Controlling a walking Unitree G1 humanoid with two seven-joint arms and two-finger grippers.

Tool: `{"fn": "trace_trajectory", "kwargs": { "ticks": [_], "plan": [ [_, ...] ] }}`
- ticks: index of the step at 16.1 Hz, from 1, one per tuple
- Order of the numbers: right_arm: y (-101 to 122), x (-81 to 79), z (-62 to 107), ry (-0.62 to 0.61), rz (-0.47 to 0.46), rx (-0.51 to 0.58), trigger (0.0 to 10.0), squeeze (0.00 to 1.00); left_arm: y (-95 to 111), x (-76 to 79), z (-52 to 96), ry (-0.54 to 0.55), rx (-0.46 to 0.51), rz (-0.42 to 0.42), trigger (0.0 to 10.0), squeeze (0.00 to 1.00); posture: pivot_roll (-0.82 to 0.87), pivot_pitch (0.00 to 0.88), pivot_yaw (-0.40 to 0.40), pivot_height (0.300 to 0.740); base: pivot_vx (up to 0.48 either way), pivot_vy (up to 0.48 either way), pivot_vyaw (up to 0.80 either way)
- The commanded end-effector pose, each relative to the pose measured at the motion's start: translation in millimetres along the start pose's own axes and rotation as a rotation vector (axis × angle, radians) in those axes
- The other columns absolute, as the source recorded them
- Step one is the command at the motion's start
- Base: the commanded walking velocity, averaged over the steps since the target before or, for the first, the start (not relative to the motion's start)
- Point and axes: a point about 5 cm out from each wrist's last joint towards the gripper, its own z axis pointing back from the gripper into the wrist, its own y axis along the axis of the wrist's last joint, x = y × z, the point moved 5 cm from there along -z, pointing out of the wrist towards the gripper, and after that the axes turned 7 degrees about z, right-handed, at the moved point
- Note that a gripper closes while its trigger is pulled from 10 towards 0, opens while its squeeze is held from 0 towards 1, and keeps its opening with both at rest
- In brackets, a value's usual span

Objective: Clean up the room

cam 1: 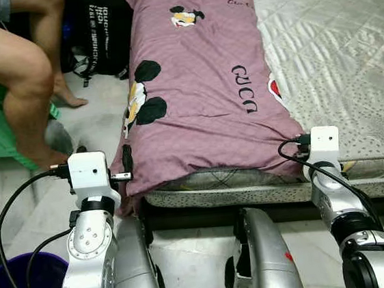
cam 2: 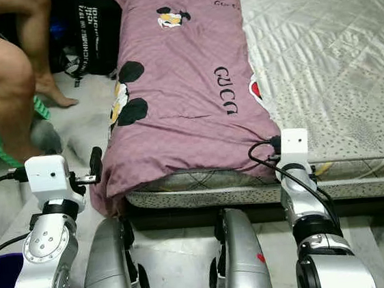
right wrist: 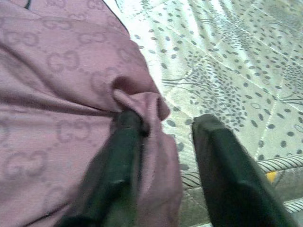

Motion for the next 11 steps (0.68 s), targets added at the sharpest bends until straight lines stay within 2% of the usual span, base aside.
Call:
{"fn": "trace_trajectory", "kwargs": {
  "ticks": [1, 5, 8, 9, 10, 11],
  "plan": [
    [4, 6.3, -0.4, -0.031, 0.005, 0.012, 10.0, 1.00, -2, -2.0, 0.8, 0.014, -0.005, -0.007, 10.0, 0.00, 0.14, 0.128, -0.040, 0.542, 0.000, 0.000, 0.00],
    [19, 19.8, 0.7, -0.113, 0.068, 0.061, 10.0, 1.00, -2, -3.8, 1.0, 0.021, 0.000, -0.009, 10.0, 0.00, 0.14, 0.123, -0.045, 0.542, 0.000, 0.000, 0.00],
    [47, 24.3, 0.7, -0.137, 0.018, 0.156, 10.0, 1.00, -1, -4.6, 0.8, 0.023, 0.005, -0.008, 10.0, 0.00, 0.14, 0.121, -0.045, 0.542, 0.000, 0.000, 0.00],
    [65, 15.7, 2.0, -0.097, -0.044, 0.218, 10.0, 1.00, 0, -4.5, 0.6, 0.023, 0.007, -0.006, 10.0, 0.00, 0.13, 0.120, -0.043, 0.542, 0.000, 0.000, 0.00],
    [84, -4.5, 3.4, 0.011, -0.132, 0.278, 10.0, 1.00, 0, -3.3, 0.4, 0.019, 0.008, -0.003, 10.0, 0.00, 0.13, 0.122, -0.041, 0.542, 0.000, 0.000, 0.00],
    [98, -24.7, 6.1, 0.116, -0.180, 0.319, 10.0, 1.00, 0, -2.0, 0.4, 0.016, 0.008, 0.000, 10.0, 0.00, 0.13, 0.124, -0.039, 0.542, 0.000, 0.000, 0.00]
  ]
}}
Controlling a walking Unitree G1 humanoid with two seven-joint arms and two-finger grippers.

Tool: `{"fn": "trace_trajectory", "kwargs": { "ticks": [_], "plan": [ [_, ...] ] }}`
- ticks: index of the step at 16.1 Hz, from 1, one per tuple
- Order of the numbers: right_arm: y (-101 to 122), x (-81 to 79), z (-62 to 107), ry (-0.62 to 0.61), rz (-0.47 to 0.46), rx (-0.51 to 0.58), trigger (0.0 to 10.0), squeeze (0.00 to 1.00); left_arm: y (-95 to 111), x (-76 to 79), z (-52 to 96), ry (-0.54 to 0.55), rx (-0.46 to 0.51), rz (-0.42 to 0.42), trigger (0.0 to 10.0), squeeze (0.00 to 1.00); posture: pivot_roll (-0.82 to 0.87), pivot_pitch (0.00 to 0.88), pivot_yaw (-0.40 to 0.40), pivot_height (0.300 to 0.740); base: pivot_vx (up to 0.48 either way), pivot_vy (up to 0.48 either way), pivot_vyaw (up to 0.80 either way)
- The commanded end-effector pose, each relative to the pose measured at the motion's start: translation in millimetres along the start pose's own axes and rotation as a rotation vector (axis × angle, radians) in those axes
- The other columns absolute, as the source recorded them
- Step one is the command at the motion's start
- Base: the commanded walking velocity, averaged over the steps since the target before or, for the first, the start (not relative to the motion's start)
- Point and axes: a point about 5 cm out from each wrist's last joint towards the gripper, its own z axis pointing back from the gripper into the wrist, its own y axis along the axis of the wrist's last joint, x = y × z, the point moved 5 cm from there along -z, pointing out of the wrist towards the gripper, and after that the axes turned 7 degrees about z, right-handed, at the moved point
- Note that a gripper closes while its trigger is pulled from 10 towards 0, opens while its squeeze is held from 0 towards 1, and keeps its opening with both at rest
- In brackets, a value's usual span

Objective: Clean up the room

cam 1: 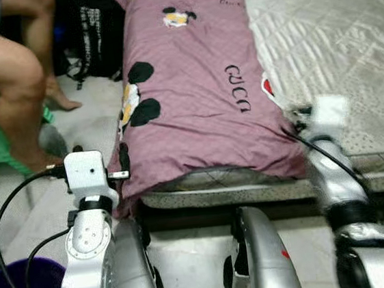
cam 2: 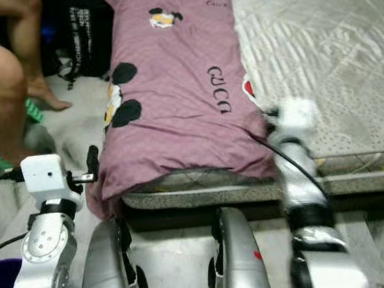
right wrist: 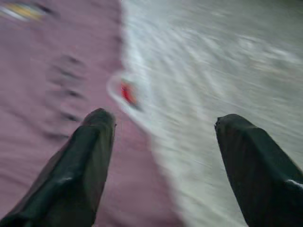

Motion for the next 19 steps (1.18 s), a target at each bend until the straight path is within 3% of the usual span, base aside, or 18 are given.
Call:
{"fn": "trace_trajectory", "kwargs": {
  "ticks": [1, 2, 3, 6, 8, 9, 12, 14, 17, 19],
  "plan": [
    [6, -14.4, -0.9, 0.082, -0.027, 0.020, 10.0, 1.00, -3, -0.3, 1.5, 0.000, -0.009, -0.002, 10.0, 0.00, 0.13, 0.127, -0.038, 0.542, 0.000, 0.000, 0.00],
    [-8, -57.1, 0.5, 0.262, -0.060, -0.065, 10.0, 1.00, -3, 3.0, 2.8, -0.011, -0.012, 0.004, 10.0, 0.00, 0.15, 0.141, -0.033, 0.542, 0.000, 0.000, 0.00],
    [-24, -77.9, 4.5, 0.346, -0.071, -0.151, 10.0, 1.00, -2, 4.3, 3.2, -0.016, -0.014, 0.006, 10.0, 0.00, 0.16, 0.147, -0.030, 0.542, 0.000, 0.000, 0.00],
    [-60, -92.5, 11.5, 0.323, -0.148, -0.376, 10.0, 1.00, 2, 7.3, -1.5, -0.034, -0.006, 0.000, 10.0, 0.00, 0.18, 0.149, -0.025, 0.542, 0.000, 0.000, 0.00],
    [-64, -87.8, 9.3, 0.271, -0.172, -0.410, 10.0, 1.00, 5, 5.5, -5.3, -0.034, 0.003, -0.004, 10.0, 0.00, 0.19, 0.147, -0.020, 0.542, 0.000, 0.000, 0.00],
    [-67, -79.1, 8.3, 0.225, -0.182, -0.425, 10.0, 1.00, 5, 5.5, -6.1, -0.034, 0.004, -0.005, 10.0, 0.00, 0.19, 0.145, -0.018, 0.542, 0.000, 0.000, 0.00],
    [-79, -22.8, 5.9, -0.009, -0.164, -0.446, 10.0, 1.00, 4, 6.5, -5.6, -0.036, 0.002, -0.006, 10.0, 0.00, 0.19, 0.136, -0.021, 0.542, 0.000, 0.000, 0.00],
    [-88, 5.0, 10.7, -0.091, -0.141, -0.466, 10.0, 1.00, 3, 3.9, -3.9, -0.028, -0.001, -0.007, 10.0, 0.00, 0.18, 0.125, -0.025, 0.542, 0.000, 0.000, 0.00],
    [-111, 41.3, 27.2, -0.144, -0.080, -0.514, 10.0, 1.00, 1, 2.3, -5.1, -0.023, -0.003, -0.007, 10.0, 0.00, 0.17, 0.111, -0.028, 0.542, 0.000, 0.000, 0.00],
    [-134, 72.3, 50.8, -0.194, -0.048, -0.569, 10.0, 1.00, -1, -0.8, -8.2, -0.020, -0.007, -0.008, 10.0, 0.00, 0.14, 0.099, -0.026, 0.542, 0.000, 0.000, 0.00]
  ]
}}
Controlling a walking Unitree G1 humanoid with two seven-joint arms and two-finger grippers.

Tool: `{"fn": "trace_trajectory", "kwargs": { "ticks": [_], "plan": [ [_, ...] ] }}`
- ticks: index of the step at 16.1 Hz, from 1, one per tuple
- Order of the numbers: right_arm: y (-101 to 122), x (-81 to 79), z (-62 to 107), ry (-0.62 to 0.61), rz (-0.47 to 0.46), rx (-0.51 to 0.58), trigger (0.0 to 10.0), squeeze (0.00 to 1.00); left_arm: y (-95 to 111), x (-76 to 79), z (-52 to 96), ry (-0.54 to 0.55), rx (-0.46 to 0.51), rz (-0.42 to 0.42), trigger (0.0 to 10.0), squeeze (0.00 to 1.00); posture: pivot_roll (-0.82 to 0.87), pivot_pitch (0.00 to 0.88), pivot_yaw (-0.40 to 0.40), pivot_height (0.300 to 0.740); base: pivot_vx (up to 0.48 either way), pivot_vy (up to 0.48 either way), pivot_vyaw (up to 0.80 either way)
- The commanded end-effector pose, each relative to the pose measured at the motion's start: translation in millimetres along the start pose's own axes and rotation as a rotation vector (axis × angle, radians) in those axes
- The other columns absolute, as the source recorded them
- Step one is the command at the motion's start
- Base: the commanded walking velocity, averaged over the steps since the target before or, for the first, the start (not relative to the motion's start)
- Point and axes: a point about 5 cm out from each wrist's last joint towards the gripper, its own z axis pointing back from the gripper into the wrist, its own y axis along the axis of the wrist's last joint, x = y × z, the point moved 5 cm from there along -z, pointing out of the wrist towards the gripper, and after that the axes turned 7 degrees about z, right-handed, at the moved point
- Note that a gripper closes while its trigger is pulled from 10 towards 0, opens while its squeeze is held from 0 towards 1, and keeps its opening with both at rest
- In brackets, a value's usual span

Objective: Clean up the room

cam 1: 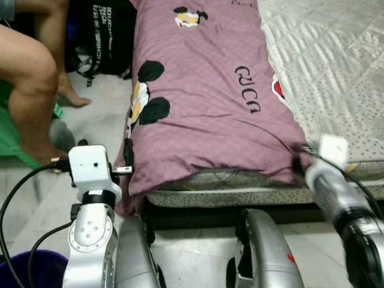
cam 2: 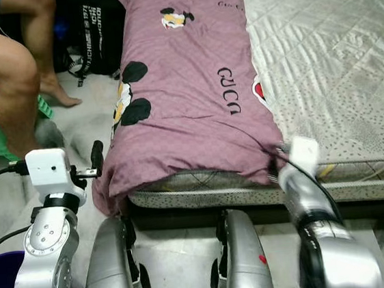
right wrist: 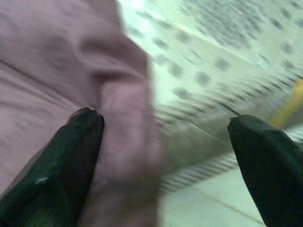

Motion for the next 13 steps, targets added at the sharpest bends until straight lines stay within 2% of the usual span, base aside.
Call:
{"fn": "trace_trajectory", "kwargs": {
  "ticks": [1, 3, 4, 5, 6, 8, 11, 12, 13],
  "plan": [
    [-10, 16.3, 1.5, -0.041, 0.007, -0.030, 10.0, 1.00, -2, -2.3, -1.3, 0.004, -0.002, -0.008, 10.0, 0.00, 0.13, 0.092, -0.023, 0.542, 0.000, 0.000, 0.00],
    [-1, 21.1, 4.1, -0.055, 0.012, 0.036, 10.0, 1.00, -2, 1.3, -4.8, -0.003, 0.005, 0.000, 10.0, 0.00, 0.11, 0.074, -0.016, 0.542, 0.000, 0.000, 0.00],
    [23, 19.1, 9.4, -0.066, 0.028, 0.168, 10.0, 1.00, -2, 4.9, -7.9, -0.011, 0.010, 0.006, 10.0, 0.00, 0.09, 0.051, -0.011, 0.542, 0.000, 0.000, 0.00],
    [65, 5.5, 23.7, -0.060, 0.077, 0.367, 10.0, 1.00, -4, 7.0, -11.6, -0.015, 0.013, 0.009, 10.0, 0.00, 0.07, 0.028, -0.005, 0.542, 0.000, 0.000, 0.00],
    [85, -4.5, 31.2, -0.050, 0.088, 0.449, 10.0, 1.00, -4, 7.2, -14.1, -0.016, 0.016, 0.010, 10.0, 0.00, 0.07, 0.015, -0.002, 0.542, 0.000, 0.000, 0.00],
    [122, -27.8, 49.3, -0.014, 0.063, 0.594, 10.0, 1.00, -2, 7.2, -18.8, -0.018, 0.029, 0.012, 10.0, 0.00, 0.07, 0.000, 0.002, 0.542, 0.000, 0.000, 0.00],
    [150, -63.1, 70.5, 0.095, -0.004, 0.699, 10.0, 1.00, 0, 5.2, -25.2, -0.015, 0.048, 0.012, 10.0, 0.00, 0.06, 0.000, 0.003, 0.542, 0.000, 0.000, 0.00],
    [150, -79.3, 76.3, 0.154, -0.024, 0.700, 10.0, 0.00, 0, 4.2, -27.3, -0.011, 0.057, 0.014, 10.0, 0.00, 0.06, 0.000, 0.004, 0.542, 0.000, 0.000, 0.00],
    [144, -92.2, 78.5, 0.209, -0.048, 0.683, 10.0, 0.00, -1, 3.7, -28.8, -0.006, 0.060, 0.019, 10.0, 0.00, 0.06, 0.000, 0.007, 0.542, 0.000, 0.000, 0.00]
  ]
}}
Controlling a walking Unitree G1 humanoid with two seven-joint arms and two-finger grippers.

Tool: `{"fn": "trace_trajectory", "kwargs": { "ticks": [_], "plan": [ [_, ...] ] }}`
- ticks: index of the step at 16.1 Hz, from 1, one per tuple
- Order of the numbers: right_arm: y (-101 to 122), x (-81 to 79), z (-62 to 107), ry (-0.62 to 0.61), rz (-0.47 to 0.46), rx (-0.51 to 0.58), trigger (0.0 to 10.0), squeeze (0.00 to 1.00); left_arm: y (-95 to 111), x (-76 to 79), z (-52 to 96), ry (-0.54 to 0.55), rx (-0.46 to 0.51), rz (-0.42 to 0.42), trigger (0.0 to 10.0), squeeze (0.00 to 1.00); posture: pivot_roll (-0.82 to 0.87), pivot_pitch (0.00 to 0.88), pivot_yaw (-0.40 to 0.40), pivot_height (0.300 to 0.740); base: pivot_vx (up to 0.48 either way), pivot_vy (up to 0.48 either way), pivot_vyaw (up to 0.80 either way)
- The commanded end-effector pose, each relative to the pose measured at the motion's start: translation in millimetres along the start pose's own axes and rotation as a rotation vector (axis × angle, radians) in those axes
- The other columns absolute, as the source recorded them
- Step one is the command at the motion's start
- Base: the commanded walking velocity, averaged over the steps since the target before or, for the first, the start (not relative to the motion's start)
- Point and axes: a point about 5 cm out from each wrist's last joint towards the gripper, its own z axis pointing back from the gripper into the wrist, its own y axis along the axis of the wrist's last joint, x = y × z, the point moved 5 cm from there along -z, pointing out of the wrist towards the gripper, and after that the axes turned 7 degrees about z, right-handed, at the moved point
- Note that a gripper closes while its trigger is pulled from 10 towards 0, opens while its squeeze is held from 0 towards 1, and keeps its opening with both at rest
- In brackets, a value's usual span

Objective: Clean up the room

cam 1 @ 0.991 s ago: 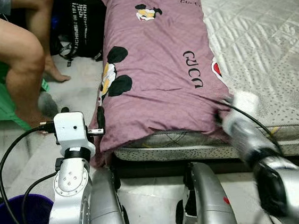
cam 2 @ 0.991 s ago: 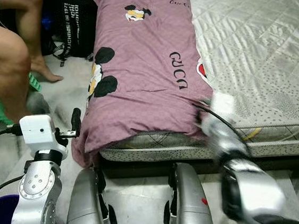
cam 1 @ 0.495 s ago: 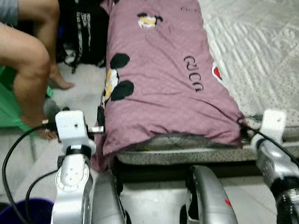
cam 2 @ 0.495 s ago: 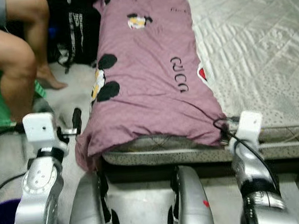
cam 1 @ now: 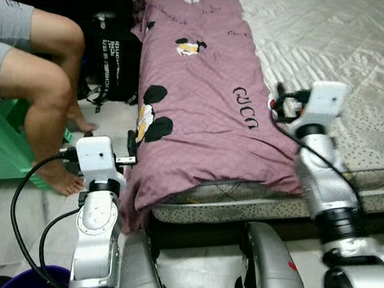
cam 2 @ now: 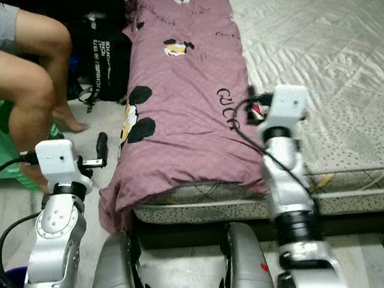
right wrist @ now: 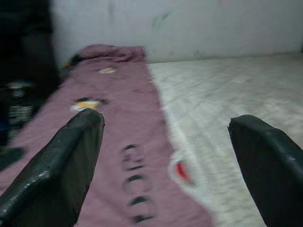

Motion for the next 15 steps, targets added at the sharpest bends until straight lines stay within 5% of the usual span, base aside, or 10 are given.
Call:
{"fn": "trace_trajectory", "kwargs": {
  "ticks": [1, 5, 15],
  "plan": [
    [-4, -10.1, 4.5, 0.041, -0.047, -0.020, 10.0, 0.00, 4, -0.8, -3.1, 0.008, 0.021, 0.003, 10.0, 0.00, 0.05, 0.000, 0.011, 0.542, 0.000, 0.000, 0.00],
    [-2, -37.8, 11.8, 0.121, -0.132, -0.009, 10.0, 0.00, 5, 4.5, -8.1, -0.017, 0.031, 0.016, 10.0, 0.00, 0.05, 0.000, 0.023, 0.567, 0.000, 0.000, 0.00],
    [1, -34.2, 3.1, 0.128, -0.130, -0.017, 10.0, 0.00, 2, 4.0, -6.3, -0.009, 0.038, 0.053, 10.0, 0.00, 0.05, 0.000, 0.000, 0.639, 0.000, 0.000, 0.00]
  ]
}}
